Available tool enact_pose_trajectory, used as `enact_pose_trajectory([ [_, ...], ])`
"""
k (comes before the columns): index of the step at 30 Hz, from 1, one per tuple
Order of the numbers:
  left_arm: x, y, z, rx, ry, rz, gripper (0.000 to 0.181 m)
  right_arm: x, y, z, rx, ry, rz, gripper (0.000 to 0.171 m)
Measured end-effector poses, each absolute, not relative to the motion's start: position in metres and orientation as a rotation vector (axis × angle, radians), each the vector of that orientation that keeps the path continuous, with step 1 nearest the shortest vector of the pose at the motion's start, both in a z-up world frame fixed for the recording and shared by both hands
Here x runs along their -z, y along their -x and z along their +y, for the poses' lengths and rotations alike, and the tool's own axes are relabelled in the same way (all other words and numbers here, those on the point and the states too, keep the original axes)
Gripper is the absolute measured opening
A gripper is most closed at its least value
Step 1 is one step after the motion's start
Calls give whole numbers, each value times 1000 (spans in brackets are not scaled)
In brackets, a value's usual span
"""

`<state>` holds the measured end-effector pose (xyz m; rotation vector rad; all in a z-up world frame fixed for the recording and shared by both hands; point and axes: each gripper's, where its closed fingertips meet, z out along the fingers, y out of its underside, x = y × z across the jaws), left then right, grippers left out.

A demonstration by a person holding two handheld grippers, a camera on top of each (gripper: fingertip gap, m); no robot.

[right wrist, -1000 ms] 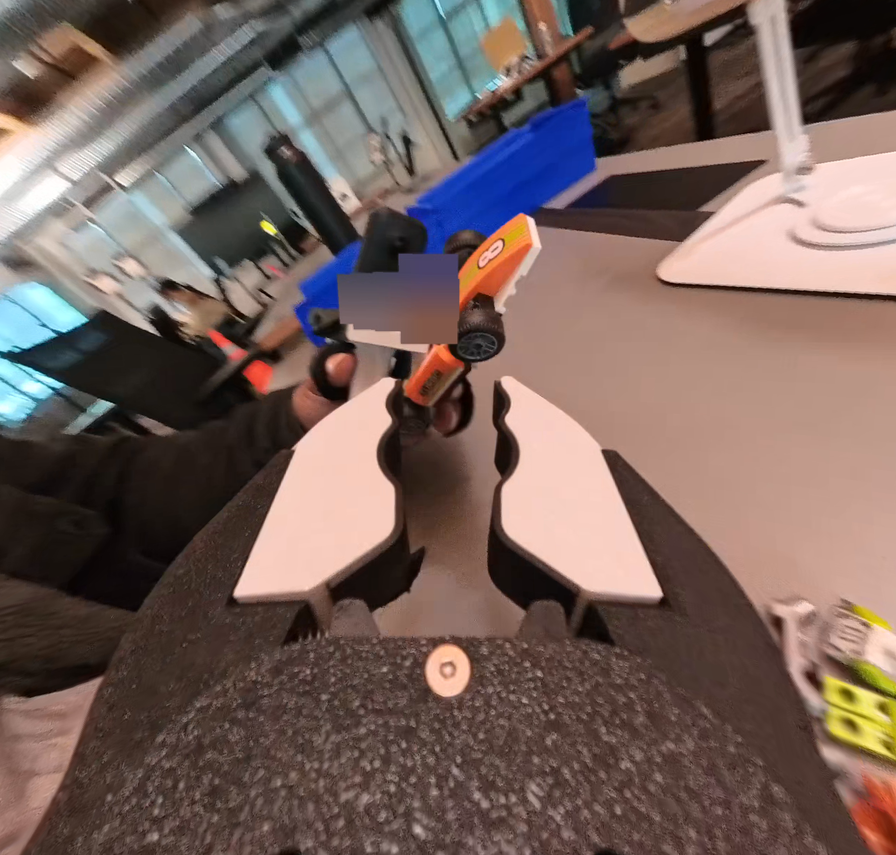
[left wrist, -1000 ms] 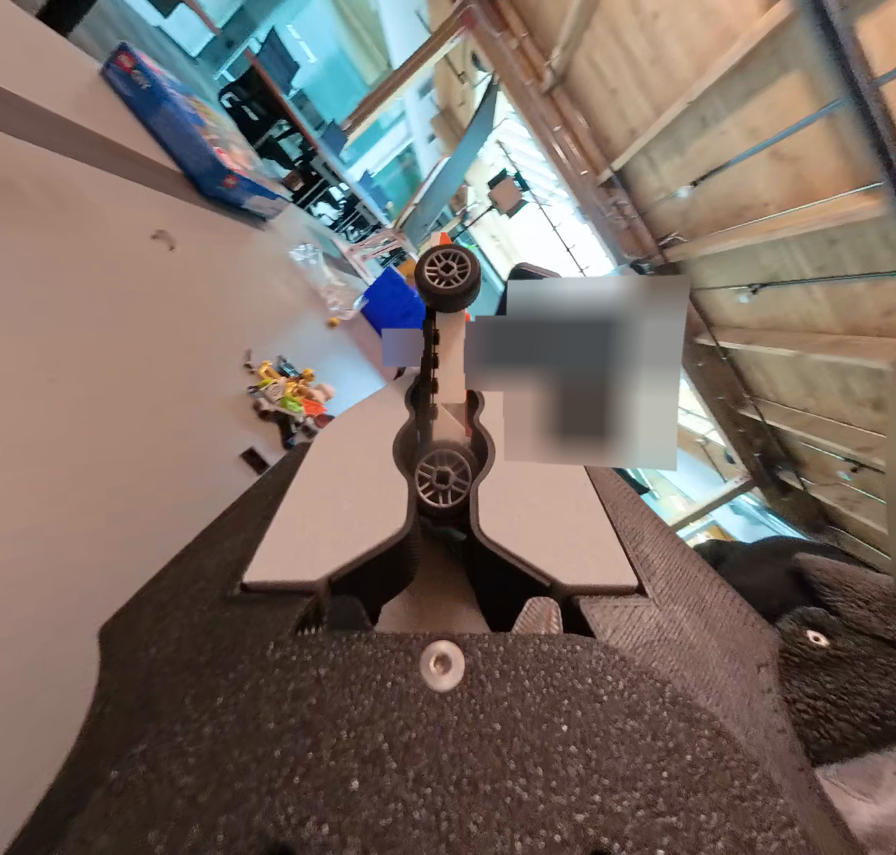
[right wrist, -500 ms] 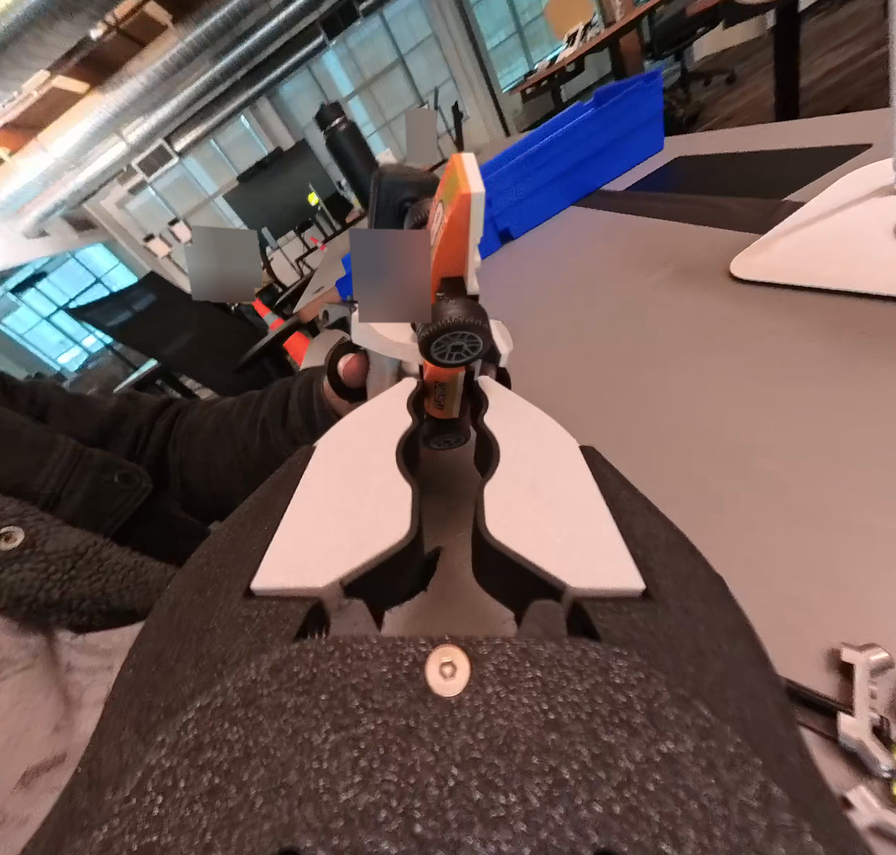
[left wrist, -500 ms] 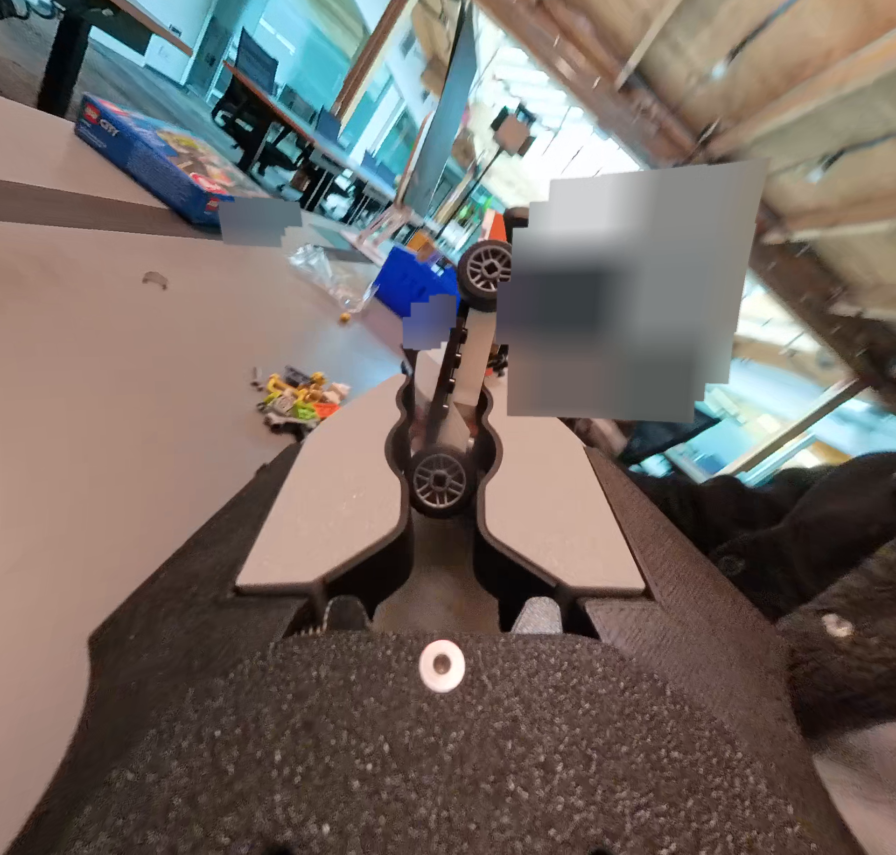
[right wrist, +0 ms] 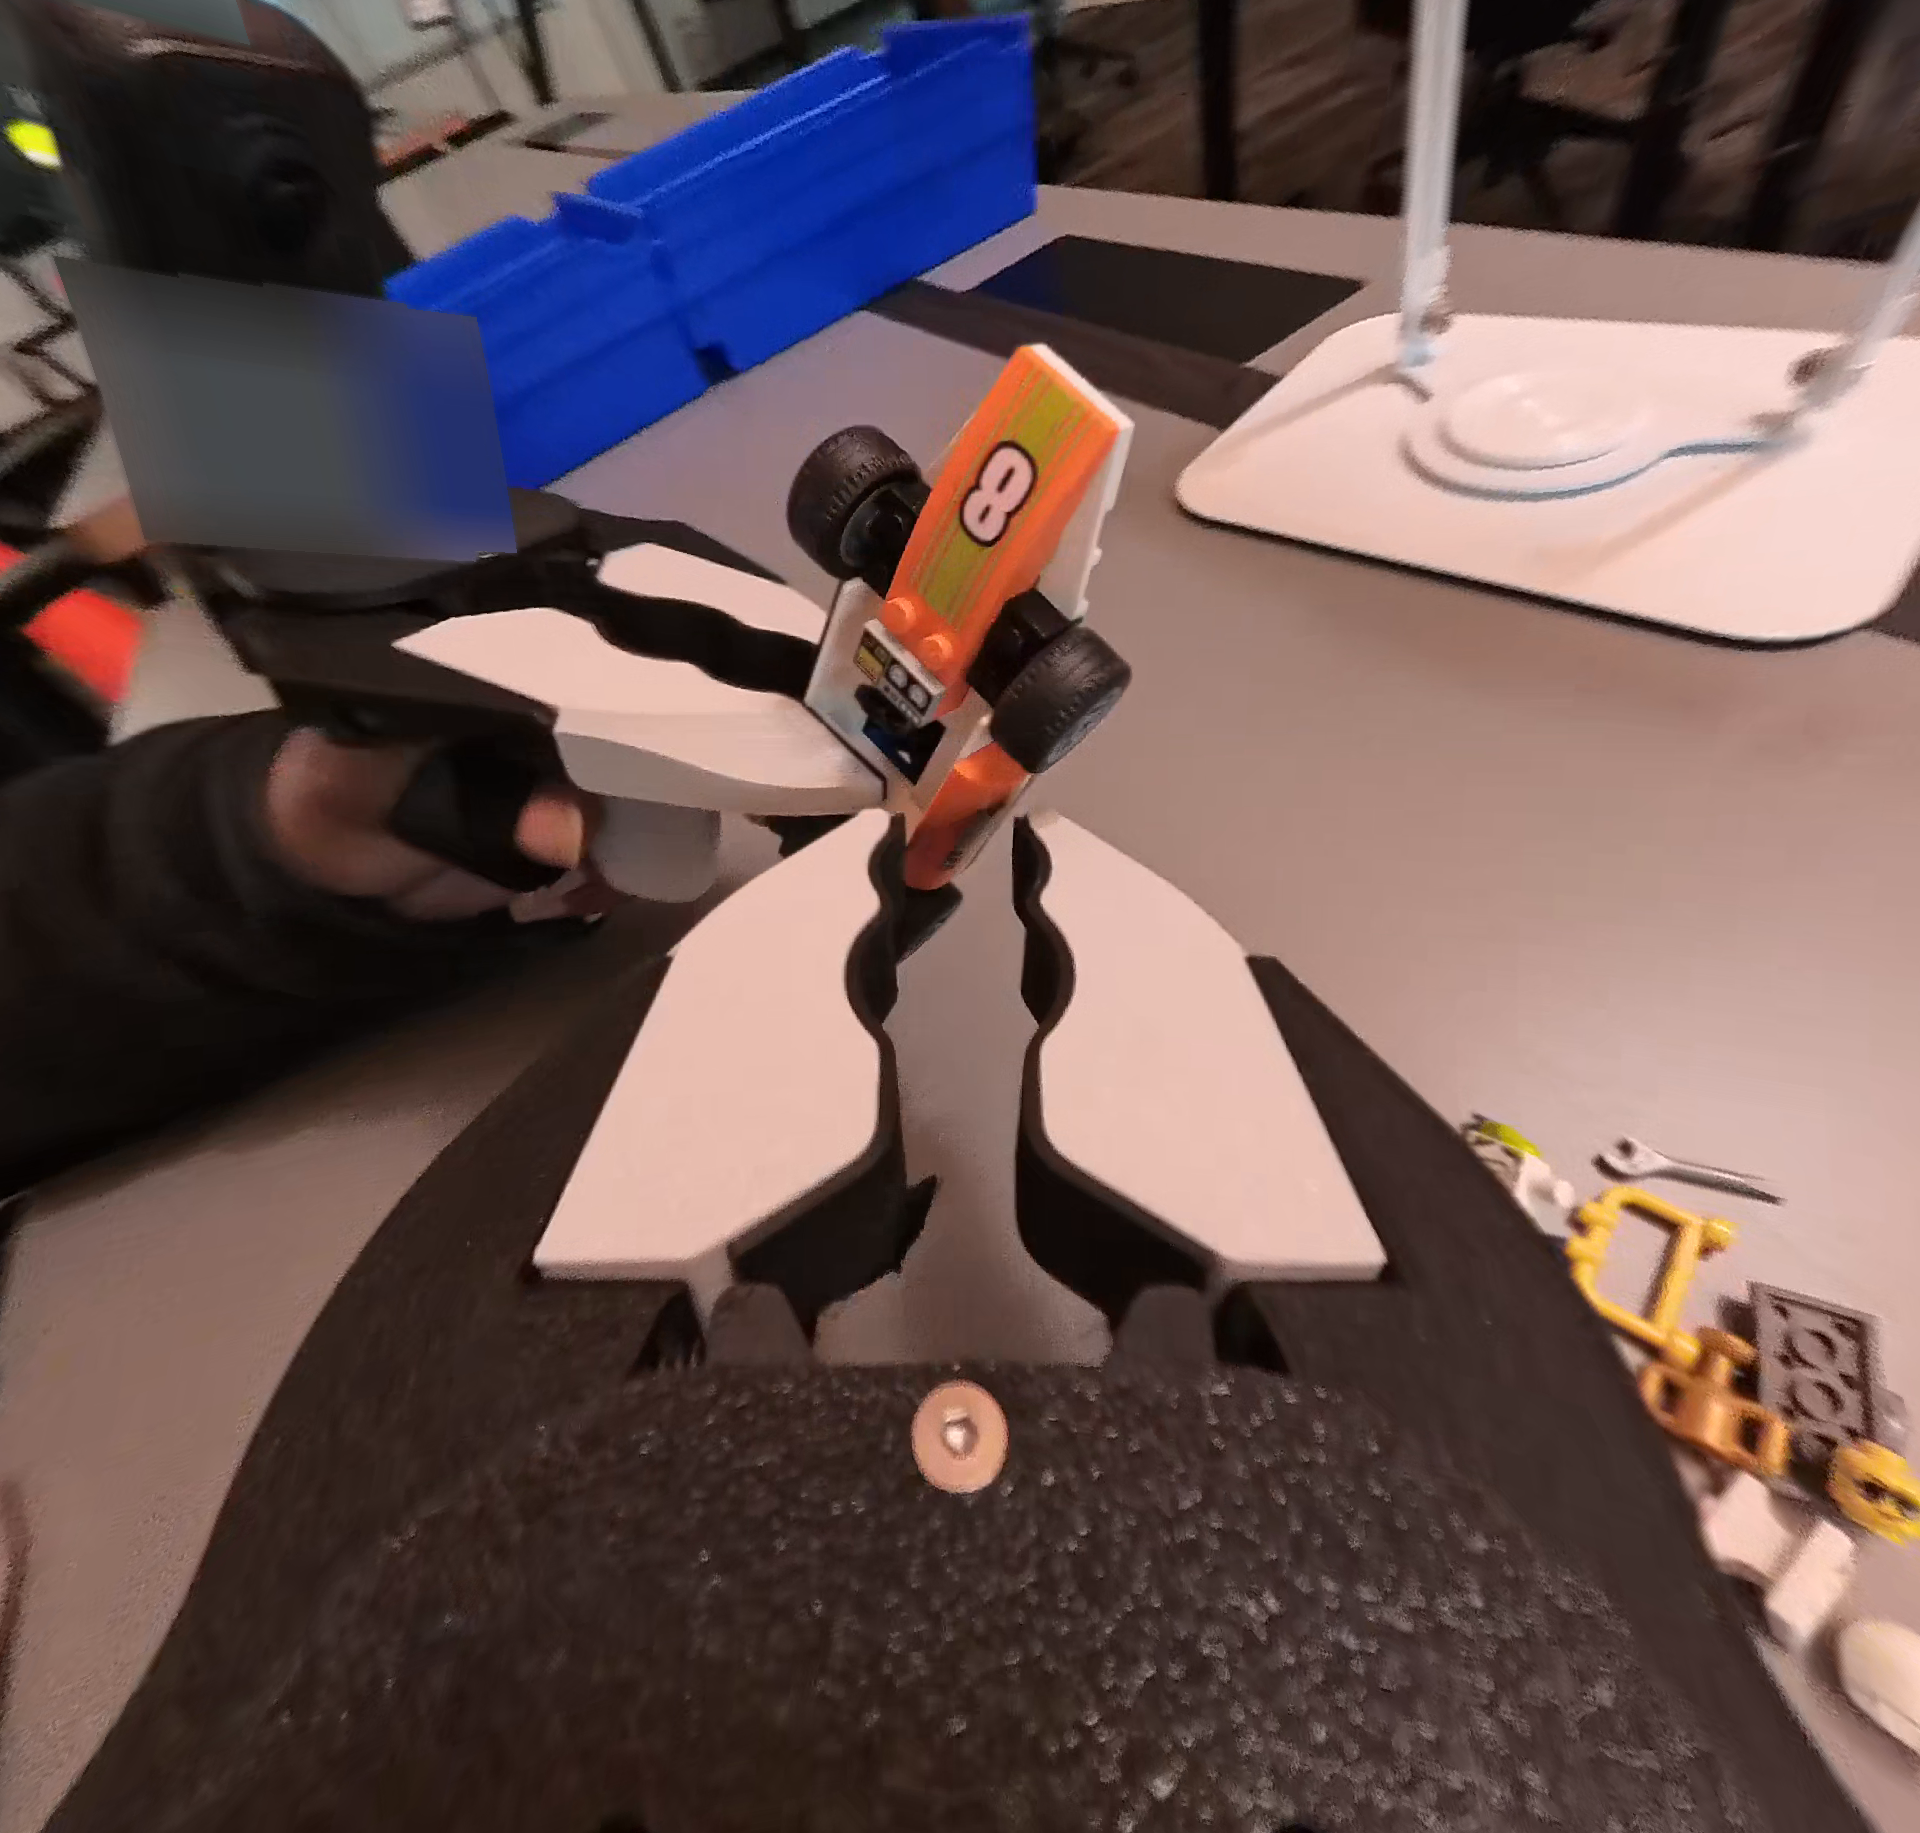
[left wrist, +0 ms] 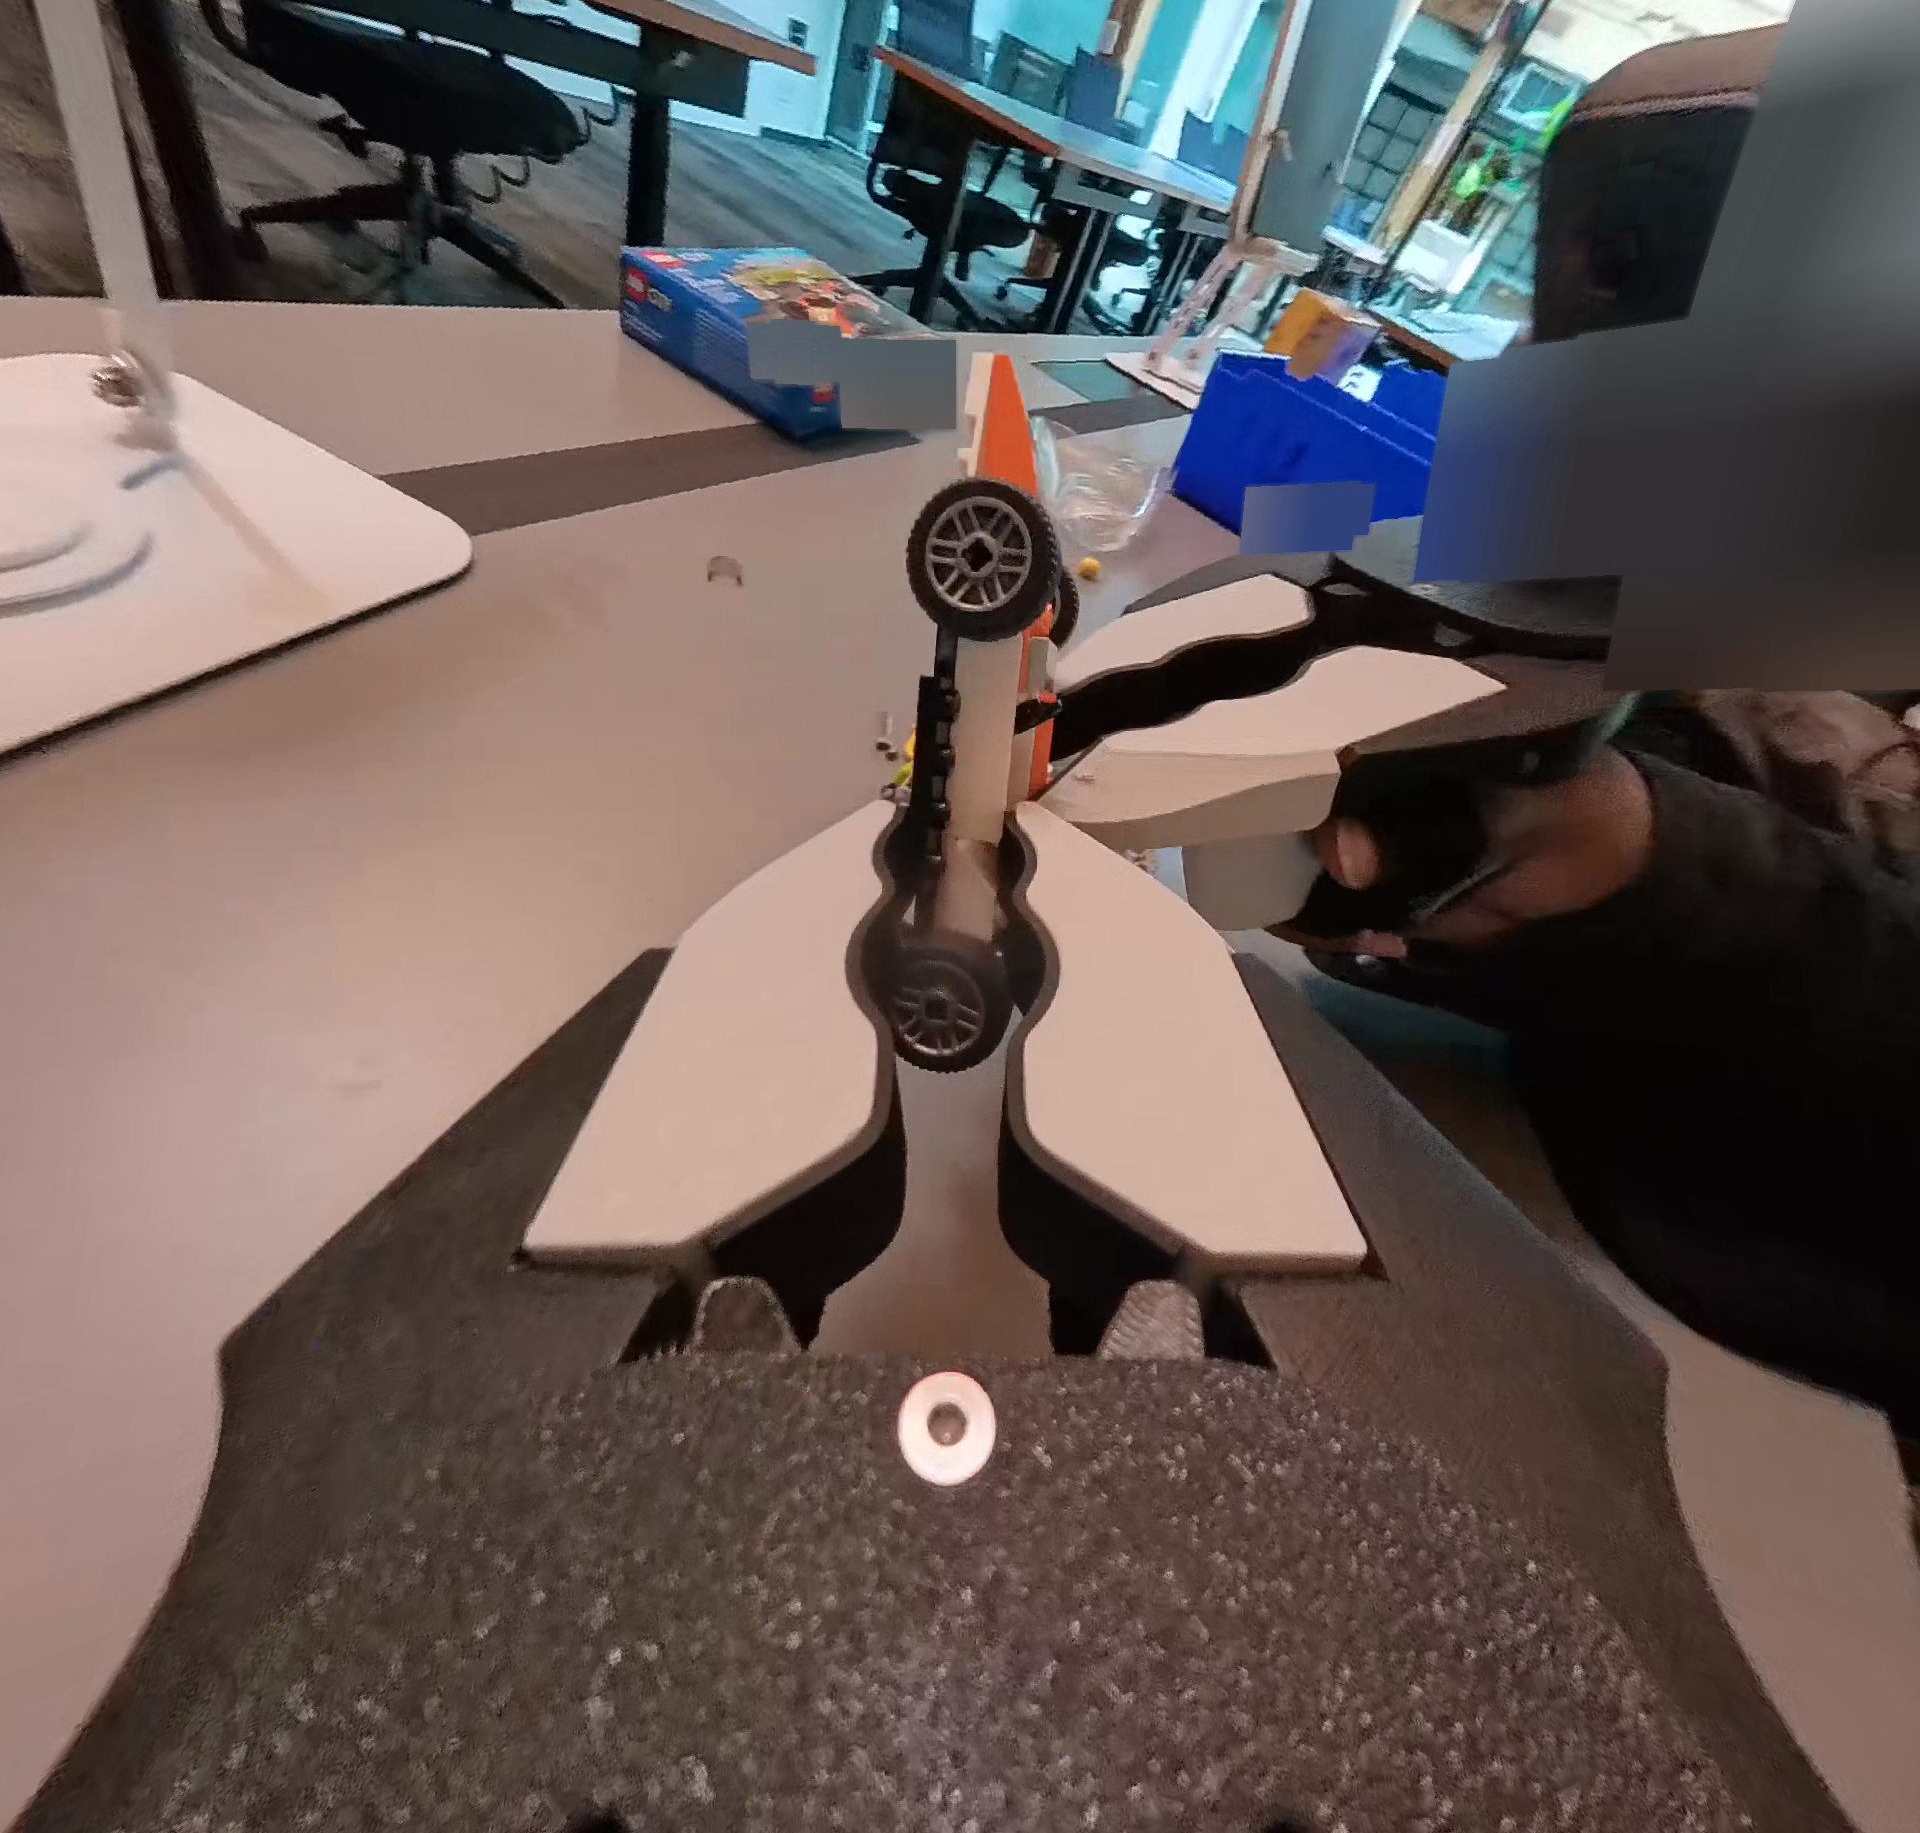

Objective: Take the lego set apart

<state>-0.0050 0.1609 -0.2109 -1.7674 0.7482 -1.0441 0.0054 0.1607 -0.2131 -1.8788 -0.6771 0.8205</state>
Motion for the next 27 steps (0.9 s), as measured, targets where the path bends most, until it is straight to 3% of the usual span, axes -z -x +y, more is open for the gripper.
enact_pose_trajectory([
  [5, 210, 3, 156, 946, 1738, 852, 15, 211, -7, 161, -763, 1873, -685, 14],
  [14, 217, -1, 139, 1276, 1826, 891, 15, 222, -24, 143, -887, 1791, -1027, 7],
  [18, 217, 4, 145, 1226, 1833, 875, 15, 230, -38, 144, -843, 1844, -1072, 7],
  [27, 241, -1, 149, 1289, 1957, 799, 15, 273, -85, 159, -359, 2092, -1174, 8],
])
